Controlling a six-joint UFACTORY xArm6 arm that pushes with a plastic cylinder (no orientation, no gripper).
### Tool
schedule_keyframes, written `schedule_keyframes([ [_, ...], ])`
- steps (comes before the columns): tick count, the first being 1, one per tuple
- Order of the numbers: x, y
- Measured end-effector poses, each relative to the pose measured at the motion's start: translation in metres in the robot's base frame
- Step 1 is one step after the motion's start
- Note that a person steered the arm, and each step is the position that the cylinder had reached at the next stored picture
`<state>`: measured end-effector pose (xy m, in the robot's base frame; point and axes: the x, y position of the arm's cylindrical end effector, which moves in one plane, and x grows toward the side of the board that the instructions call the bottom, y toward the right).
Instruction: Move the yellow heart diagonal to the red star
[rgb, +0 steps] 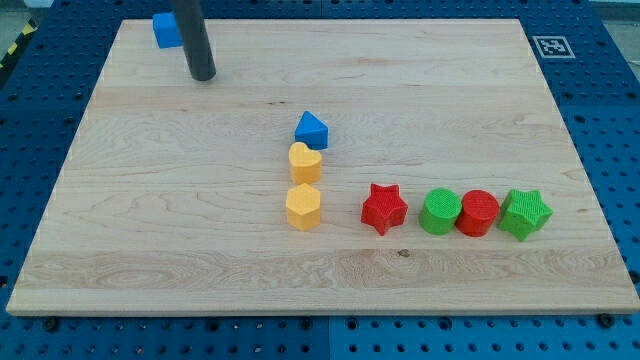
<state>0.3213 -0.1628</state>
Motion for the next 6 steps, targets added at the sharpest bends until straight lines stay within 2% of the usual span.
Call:
schedule_keyframes([
  [1,0.067,0.004],
  [2,0.108,0.036],
  [4,0.151,0.100],
  [6,0.148,0.163],
])
